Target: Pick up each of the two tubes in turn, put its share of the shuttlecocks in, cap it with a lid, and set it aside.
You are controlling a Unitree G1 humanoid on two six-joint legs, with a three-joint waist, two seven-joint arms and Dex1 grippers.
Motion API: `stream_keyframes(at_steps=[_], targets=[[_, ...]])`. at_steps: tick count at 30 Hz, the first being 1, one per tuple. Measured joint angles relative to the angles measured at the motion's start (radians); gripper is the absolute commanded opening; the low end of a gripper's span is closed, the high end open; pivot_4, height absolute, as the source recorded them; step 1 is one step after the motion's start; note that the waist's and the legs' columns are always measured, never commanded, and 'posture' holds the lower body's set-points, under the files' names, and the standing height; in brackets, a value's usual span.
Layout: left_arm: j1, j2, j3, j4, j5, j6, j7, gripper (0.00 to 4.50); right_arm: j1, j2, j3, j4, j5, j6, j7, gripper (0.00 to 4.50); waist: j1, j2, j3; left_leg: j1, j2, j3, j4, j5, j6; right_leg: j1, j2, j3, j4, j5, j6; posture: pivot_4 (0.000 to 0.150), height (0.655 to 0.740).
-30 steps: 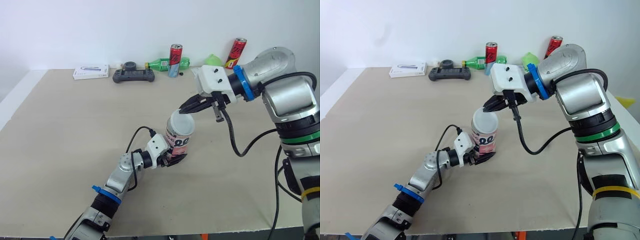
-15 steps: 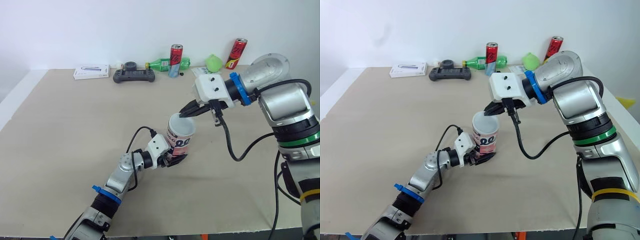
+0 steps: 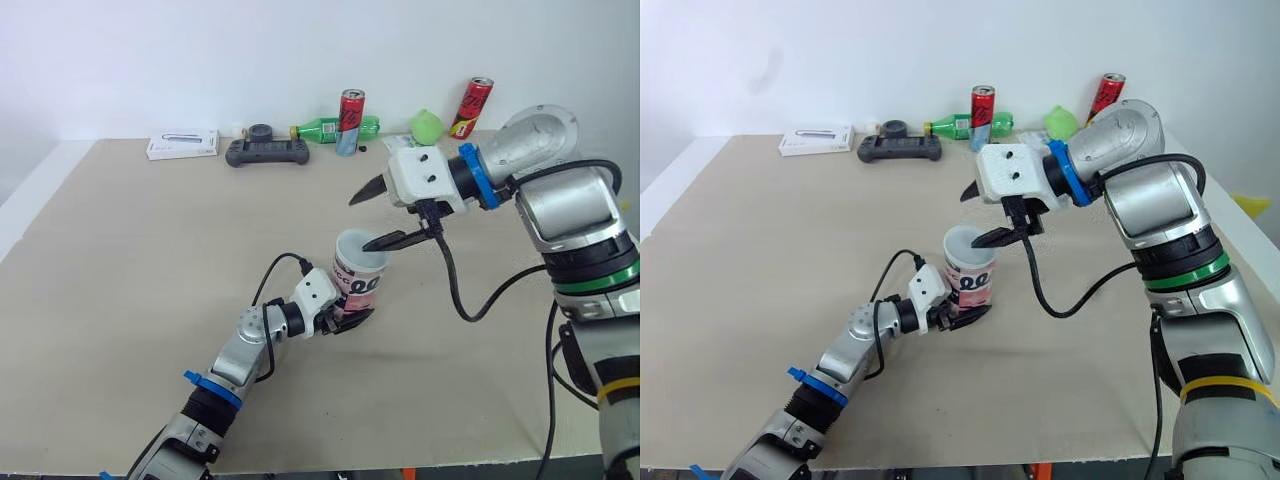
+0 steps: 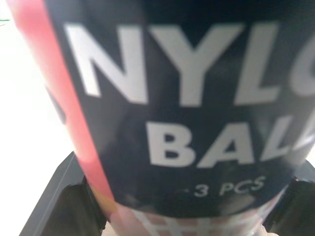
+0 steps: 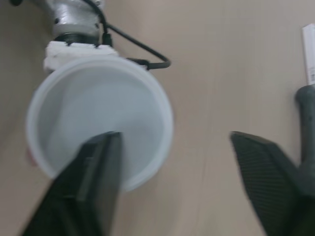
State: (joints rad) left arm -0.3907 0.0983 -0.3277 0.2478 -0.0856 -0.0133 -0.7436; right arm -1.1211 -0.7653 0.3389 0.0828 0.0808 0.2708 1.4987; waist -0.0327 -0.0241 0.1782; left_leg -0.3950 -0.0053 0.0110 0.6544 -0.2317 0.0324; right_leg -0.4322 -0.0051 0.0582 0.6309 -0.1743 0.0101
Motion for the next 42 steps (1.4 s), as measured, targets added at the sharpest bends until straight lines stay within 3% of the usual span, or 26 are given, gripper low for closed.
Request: stream_keyframes(at_steps=[1,4,7,8,11,19,42], targets=[[0.0,0.0,0.001,0.0,-0.001,0.0,0.0,3.1,-0.009,0.004,0.0,0.013,0.003,0.008,0.0,4.32,0.0,0.0,0.0,0.0,0.0,0.0,0.0,0.0,0.0,0.0,0.0,0.0,0.0,0.0,0.0,0.15,0.7377],[0.001,0.001,0.001,-0.002,-0.001,0.0,-0.003,3.1,-0.028,0.018,-0.019,0.032,0.026,0.05,-0.003,3.36,0.0,0.0,0.0,-0.001,0.0,0.0,0.0,0.0,0.0,-0.001,0.0,0.0,0.0,0.0,0.0,0.15,0.7377],[0.002,0.001,0.001,-0.003,-0.002,0.0,-0.005,3.1,-0.045,0.019,-0.06,0.018,0.085,0.115,0.007,1.95,0.0,0.0,0.0,-0.001,0.0,0.0,-0.001,0.0,0.0,-0.001,0.0,0.0,0.0,0.0,0.0,0.15,0.7377],[0.002,0.001,0.001,-0.003,-0.002,0.0,-0.006,3.1,-0.044,0.019,-0.074,0.002,0.117,0.155,0.012,1.3,0.0,0.0,0.0,-0.001,0.0,-0.001,-0.001,0.0,0.0,-0.001,0.0,0.0,0.0,0.0,0.0,0.15,0.7377],[0.002,0.002,0.002,-0.003,-0.002,0.0,-0.007,3.1,-0.037,0.016,-0.076,-0.03,0.15,0.203,0.023,0.02,0.0,0.0,0.0,-0.001,0.0,-0.001,-0.001,0.0,0.0,-0.001,0.0,0.0,0.0,0.0,0.0,0.15,0.7377],[0.004,0.003,0.004,-0.003,-0.003,0.0,-0.007,3.1,0.103,0.022,-0.037,-0.079,0.133,0.224,-0.018,0.02,-0.001,0.0,0.0,-0.001,0.0,0.0,-0.001,0.0,0.0,-0.002,0.0,0.0,0.0,0.0,0.0,0.15,0.7377],[0.021,0.005,-0.009,-0.014,0.006,0.022,-0.001,3.1,0.189,-0.014,-0.02,-0.18,0.019,0.088,-0.036,0.02,0.0,-0.002,-0.025,0.007,0.001,-0.015,-0.003,-0.005,-0.002,0.011,0.0,-0.014,-0.001,-0.009,-0.007,0.15,0.7377]])
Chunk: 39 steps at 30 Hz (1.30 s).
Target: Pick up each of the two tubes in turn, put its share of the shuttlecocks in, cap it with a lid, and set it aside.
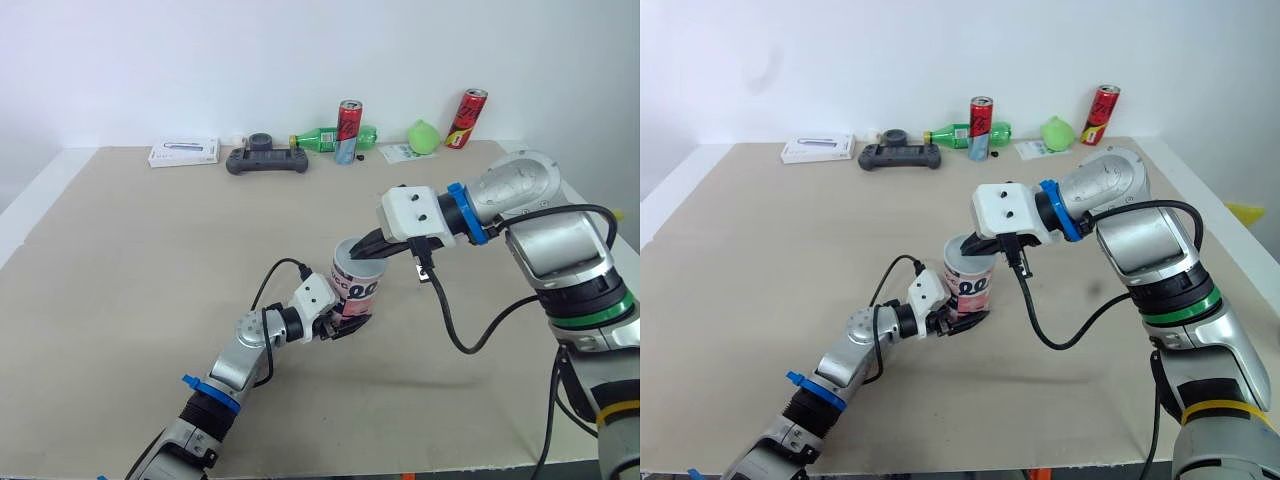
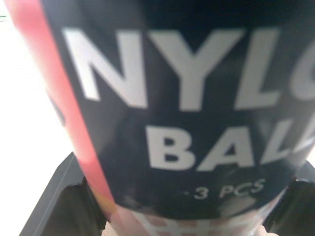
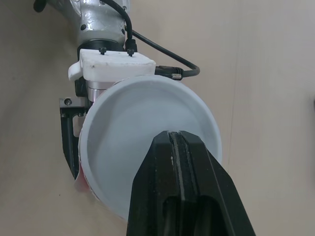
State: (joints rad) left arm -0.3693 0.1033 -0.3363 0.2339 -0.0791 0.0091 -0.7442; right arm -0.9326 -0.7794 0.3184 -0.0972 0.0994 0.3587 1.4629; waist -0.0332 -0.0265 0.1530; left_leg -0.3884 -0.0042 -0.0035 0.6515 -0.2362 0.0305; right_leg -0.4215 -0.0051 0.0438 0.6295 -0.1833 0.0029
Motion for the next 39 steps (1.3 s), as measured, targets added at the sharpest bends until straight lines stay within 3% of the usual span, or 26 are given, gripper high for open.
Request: stream_keyframes(at_steps=[6,9,11,12,14,16,19,20,25,27,32,39], targets=[[-0.003,0.0,0.004,0.0,-0.008,-0.002,-0.006,3.1,0.04,0.008,-0.096,-0.008,0.153,0.202,-0.016,0.02,0.001,0.0,0.002,-0.003,0.0,-0.001,0.0,0.0,0.0,-0.002,0.0,-0.001,0.0,0.0,-0.001,0.15,0.7377],[-0.003,0.0,0.01,-0.002,-0.019,0.0,-0.01,3.1,0.079,0.018,-0.232,-0.07,0.283,0.344,-0.092,0.02,0.001,0.0,0.003,-0.004,0.0,-0.001,-0.001,0.0,0.0,-0.003,0.0,-0.001,0.0,0.0,-0.001,0.15,0.7377],[-0.001,0.0,0.014,-0.006,-0.036,0.011,-0.016,3.1,0.162,0.007,-0.361,-0.175,0.381,0.445,-0.157,0.7,0.003,-0.002,0.004,-0.005,0.0,-0.003,-0.001,0.0,0.0,-0.003,0.0,-0.002,0.0,-0.001,-0.001,0.15,0.7377],[0.0,0.005,0.02,-0.01,-0.047,0.016,-0.025,3.1,0.24,0.003,-0.441,-0.239,0.441,0.515,-0.201,1.27,0.005,-0.003,0.004,-0.005,0.0,-0.003,-0.001,-0.001,0.001,-0.003,0.0,-0.003,0.0,-0.002,-0.001,0.15,0.7377],[-0.001,0.011,0.025,-0.012,-0.057,0.023,-0.029,3.97,0.318,0.003,-0.519,-0.29,0.5,0.583,-0.252,1.87,0.001,-0.002,0.005,-0.004,0.0,-0.002,-0.001,-0.001,0.0,-0.003,0.0,-0.002,0.0,-0.002,-0.001,0.15,0.7377],[0.007,0.029,0.03,-0.01,-0.063,0.04,-0.031,4.5,0.428,0.013,-0.627,-0.366,0.563,0.652,-0.331,2.76,0.0,-0.002,0.006,-0.004,0.001,-0.002,-0.001,-0.001,0.0,-0.003,0.001,-0.002,0.0,-0.002,-0.001,0.15,0.7377],[0.007,0.049,0.06,-0.018,-0.087,0.063,-0.049,4.5,0.618,0.043,-0.731,-0.475,0.586,0.676,-0.447,4.13,-0.002,-0.003,0.006,-0.003,0.002,-0.002,-0.002,-0.001,0.0,-0.003,0.002,-0.003,0.0,-0.002,0.0,0.15,0.7377],[0.009,0.057,0.063,-0.022,-0.095,0.067,-0.055,4.5,0.678,0.063,-0.743,-0.505,0.583,0.666,-0.48,4.4,-0.001,-0.003,0.007,-0.003,0.002,-0.003,-0.002,-0.001,0.0,-0.003,0.003,-0.004,0.0,-0.002,0.0,0.15,0.7377],[0.024,0.125,0.077,-0.074,-0.12,0.109,-0.107,4.5,0.909,0.233,-0.665,-0.604,0.521,0.55,-0.649,4.4,-0.012,-0.001,0.009,-0.003,0.004,-0.002,-0.004,-0.001,-0.001,-0.005,0.003,-0.004,0.0,-0.002,0.0,0.15,0.7377],[0.049,0.174,0.093,-0.125,-0.14,0.137,-0.136,4.5,0.967,0.293,-0.554,-0.601,0.432,0.43,-0.711,4.4,-0.014,-0.002,0.011,-0.003,0.005,-0.001,-0.006,-0.001,-0.001,-0.006,0.003,-0.004,0.0,-0.002,0.0,0.15,0.7377],[0.112,0.323,0.175,-0.272,-0.219,0.22,-0.204,4.5,0.992,0.384,-0.339,-0.415,0.23,0.144,-0.789,4.4,-0.013,-0.002,0.017,-0.007,0.004,0.001,-0.01,0.0,-0.003,-0.014,0.002,-0.003,-0.001,-0.003,-0.002,0.15,0.7377],[0.146,0.46,0.326,-0.39,-0.337,0.351,-0.223,4.5,0.919,0.475,-0.255,-0.194,0.151,-0.051,-0.815,4.4,-0.011,-0.006,0.023,-0.013,0.004,0.0,-0.011,0.0,-0.003,-0.019,0.002,-0.003,0.0,-0.004,-0.003,0.15,0.7377]])
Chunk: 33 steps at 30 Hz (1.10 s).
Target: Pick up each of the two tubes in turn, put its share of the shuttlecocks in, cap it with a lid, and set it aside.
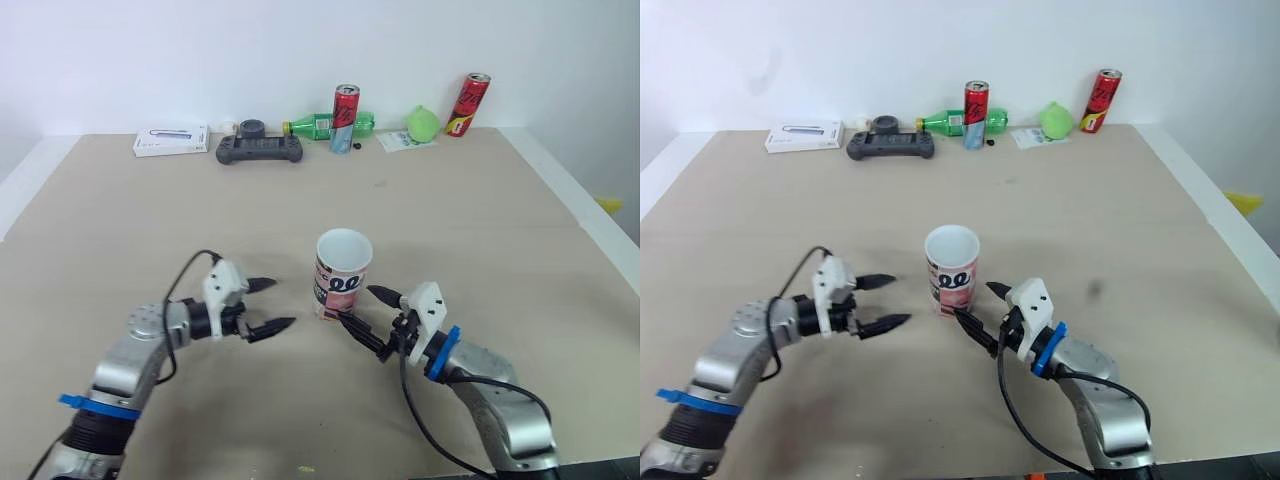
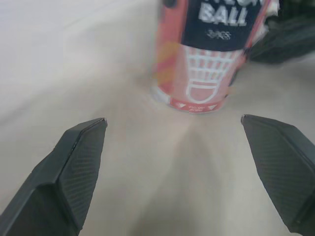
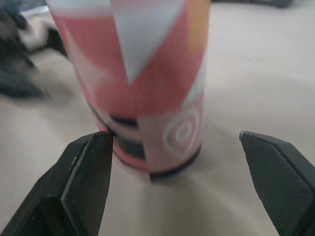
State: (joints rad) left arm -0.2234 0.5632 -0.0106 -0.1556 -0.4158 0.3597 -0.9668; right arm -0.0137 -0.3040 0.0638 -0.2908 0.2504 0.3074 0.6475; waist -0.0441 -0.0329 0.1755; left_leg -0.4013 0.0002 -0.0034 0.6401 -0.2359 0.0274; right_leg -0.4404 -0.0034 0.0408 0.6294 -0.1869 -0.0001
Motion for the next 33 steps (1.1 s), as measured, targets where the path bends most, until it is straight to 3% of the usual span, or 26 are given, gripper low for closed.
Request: stream_keyframes(at_steps=[9,25,27,28,30,33], targets=[[0.013,0.025,0.024,-0.071,-0.056,0.105,0.022,4.5,-0.143,0.073,0.086,0.155,-0.019,-0.084,0.002,4.4,-0.001,0.0,0.002,0.0,0.0,0.0,0.0,0.002,-0.003,0.0,0.0,0.001,0.001,0.0,0.0,0.15,0.7377],[0.016,0.024,0.05,-0.076,-0.062,0.08,0.071,4.5,-0.309,0.135,0.128,0.405,-0.032,-0.191,0.051,4.4,-0.003,0.0,0.002,0.002,0.003,0.001,0.0,0.006,-0.009,0.0,0.004,0.002,0.002,0.005,-0.001,0.15,0.7377],[0.02,0.019,0.05,-0.076,-0.062,0.077,0.08,4.5,-0.318,0.139,0.128,0.429,-0.032,-0.205,0.054,3.69,-0.002,0.0,0.002,0.002,0.004,0.002,0.0,0.007,-0.01,0.001,0.006,0.003,0.002,0.006,-0.001,0.15,0.7377],[0.023,0.018,0.05,-0.076,-0.062,0.077,0.083,4.5,-0.32,0.14,0.127,0.434,-0.032,-0.211,0.055,3.62,-0.002,0.0,0.002,0.003,0.004,0.002,0.0,0.007,-0.01,0.001,0.006,0.003,0.002,0.006,-0.001,0.15,0.7377],[0.025,0.018,0.05,-0.076,-0.061,0.076,0.085,4.5,-0.32,0.14,0.126,0.437,-0.032,-0.218,0.057,3.01,-0.002,0.0,0.002,0.003,0.005,0.003,0.0,0.008,-0.01,0.001,0.007,0.003,0.003,0.006,-0.001,0.15,0.7377],[0.023,0.018,0.049,-0.063,-0.055,0.073,0.086,4.5,-0.318,0.134,0.125,0.434,-0.027,-0.218,0.065,3.01,-0.002,0.0,0.002,0.003,0.007,0.004,0.0,0.008,-0.01,0.001,0.009,0.003,0.003,0.006,-0.001,0.15,0.7377]])
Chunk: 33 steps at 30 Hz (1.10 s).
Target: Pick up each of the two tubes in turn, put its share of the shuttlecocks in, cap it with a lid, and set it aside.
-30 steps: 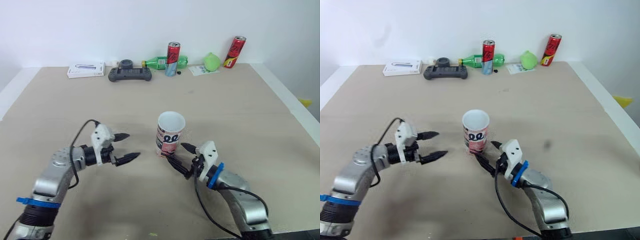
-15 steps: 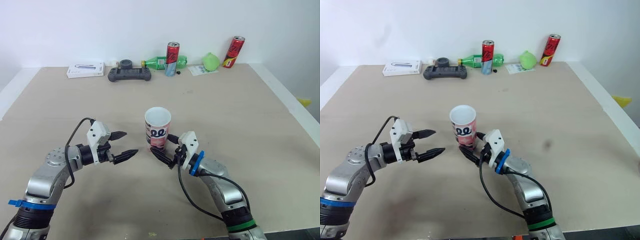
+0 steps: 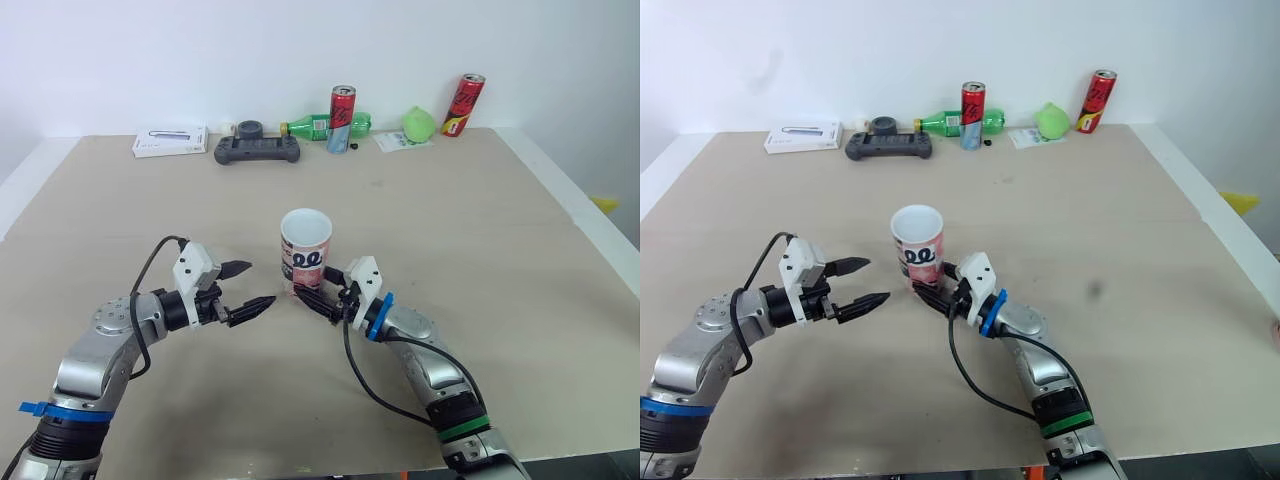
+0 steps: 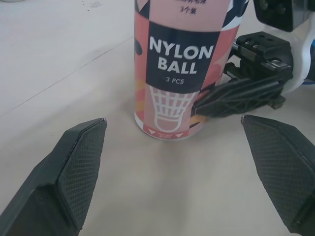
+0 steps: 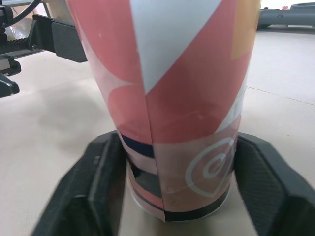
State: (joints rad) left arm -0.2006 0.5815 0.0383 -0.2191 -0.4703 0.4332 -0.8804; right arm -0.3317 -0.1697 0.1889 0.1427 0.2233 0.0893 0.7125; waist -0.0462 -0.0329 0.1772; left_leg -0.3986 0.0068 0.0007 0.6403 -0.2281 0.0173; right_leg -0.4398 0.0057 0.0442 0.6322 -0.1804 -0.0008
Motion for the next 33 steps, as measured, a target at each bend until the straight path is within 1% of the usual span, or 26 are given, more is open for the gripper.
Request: stream_keyframes(at_steps=[2,6,8,13,15,19,21,24,27,29,30,31,33], targets=[[-0.002,0.0,0.0,0.005,0.0,0.0,0.001,4.5,0.004,-0.001,0.0,-0.004,0.003,0.0,0.001,3.01,0.0,0.0,0.0,0.0,0.001,0.0,0.0,0.0,0.0,0.0,0.001,0.0,0.0,0.0,0.0,0.15,0.7377],[-0.087,-0.033,-0.042,0.044,0.017,-0.013,-0.002,4.5,0.114,-0.022,-0.047,-0.142,0.027,0.047,-0.05,3.01,0.016,0.0,0.0,-0.001,0.001,-0.001,0.0,0.0,0.0,0.0,0.003,0.0,0.0,0.0,0.0,0.15,0.7377],[-0.152,-0.073,-0.072,0.081,0.023,-0.022,-0.01,4.5,0.168,-0.03,-0.1,-0.208,0.038,0.074,-0.106,3.01,0.023,0.0,0.0,-0.002,0.001,-0.001,0.001,0.0,0.0,0.0,0.003,0.001,0.0,0.0,0.0,0.15,0.7377],[-0.325,-0.185,-0.164,0.205,0.041,-0.061,-0.07,4.5,0.252,-0.027,-0.299,-0.325,0.043,0.096,-0.316,3.01,0.023,0.0,0.0,-0.002,-0.001,0.001,0.002,0.0,-0.001,0.0,0.004,0.006,0.0,0.001,0.001,0.15,0.7377],[-0.367,-0.218,-0.195,0.239,0.049,-0.079,-0.097,4.5,0.259,-0.026,-0.366,-0.335,0.03,0.094,-0.389,3.01,0.021,0.0,0.0,-0.002,-0.002,0.002,0.002,0.0,-0.001,0.0,0.004,0.007,0.0,0.001,0.001,0.15,0.7377],[-0.461,-0.299,-0.261,0.352,0.08,-0.141,-0.171,4.5,0.259,-0.028,-0.543,-0.328,-0.009,0.085,-0.602,3.01,0.021,0.0,0.0,-0.002,-0.003,0.001,0.002,0.0,-0.001,0.0,0.006,0.008,0.001,0.002,0.003,0.15,0.7377],[-0.492,-0.327,-0.274,0.382,0.089,-0.16,-0.189,4.5,0.249,-0.039,-0.6,-0.305,-0.016,0.084,-0.664,3.01,0.021,0.0,0.0,-0.002,-0.003,0.001,0.002,0.0,-0.001,0.0,0.007,0.009,0.001,0.003,0.004,0.15,0.7377],[-0.562,-0.401,-0.289,0.451,0.103,-0.203,-0.208,4.5,0.228,-0.07,-0.698,-0.221,-0.022,0.061,-0.753,3.01,0.02,0.001,0.0,-0.002,-0.005,0.001,0.002,0.0,0.0,0.0,0.006,0.011,0.001,0.003,0.004,0.15,0.7377],[-0.619,-0.456,-0.299,0.499,0.115,-0.239,-0.222,4.5,0.153,-0.119,-0.781,-0.071,-0.011,0.031,-0.812,3.01,0.01,0.002,0.0,-0.002,-0.009,0.002,0.001,0.002,0.004,0.0,0.006,0.018,0.001,0.003,0.004,0.15,0.7377],[-0.635,-0.473,-0.299,0.518,0.118,-0.246,-0.233,4.5,0.088,-0.172,-0.823,0.063,-0.004,-0.004,-0.839,3.01,-0.002,0.003,-0.001,-0.001,-0.011,0.004,0.001,0.002,0.006,0.0,0.006,0.023,0.001,0.003,0.004,0.15,0.7377],[-0.635,-0.476,-0.3,0.52,0.119,-0.249,-0.235,4.5,0.079,-0.181,-0.832,0.084,-0.001,-0.011,-0.845,3.01,-0.003,0.003,-0.001,-0.001,-0.011,0.005,0.0,0.002,0.006,0.0,0.006,0.023,0.001,0.003,0.004,0.15,0.7377],[-0.634,-0.477,-0.301,0.523,0.12,-0.253,-0.239,4.5,0.058,-0.201,-0.845,0.142,0.001,-0.033,-0.853,3.01,-0.005,0.003,-0.001,-0.001,-0.011,0.005,0.0,0.002,0.006,0.001,0.007,0.024,0.001,0.003,0.004,0.15,0.7377],[-0.633,-0.478,-0.306,0.523,0.128,-0.254,-0.243,4.5,0.0,-0.249,-0.87,0.289,0.009,-0.079,-0.867,3.01,-0.007,0.004,0.0,-0.001,-0.012,0.006,0.0,0.003,0.007,0.001,0.007,0.026,0.001,0.003,0.005,0.15,0.7377]])
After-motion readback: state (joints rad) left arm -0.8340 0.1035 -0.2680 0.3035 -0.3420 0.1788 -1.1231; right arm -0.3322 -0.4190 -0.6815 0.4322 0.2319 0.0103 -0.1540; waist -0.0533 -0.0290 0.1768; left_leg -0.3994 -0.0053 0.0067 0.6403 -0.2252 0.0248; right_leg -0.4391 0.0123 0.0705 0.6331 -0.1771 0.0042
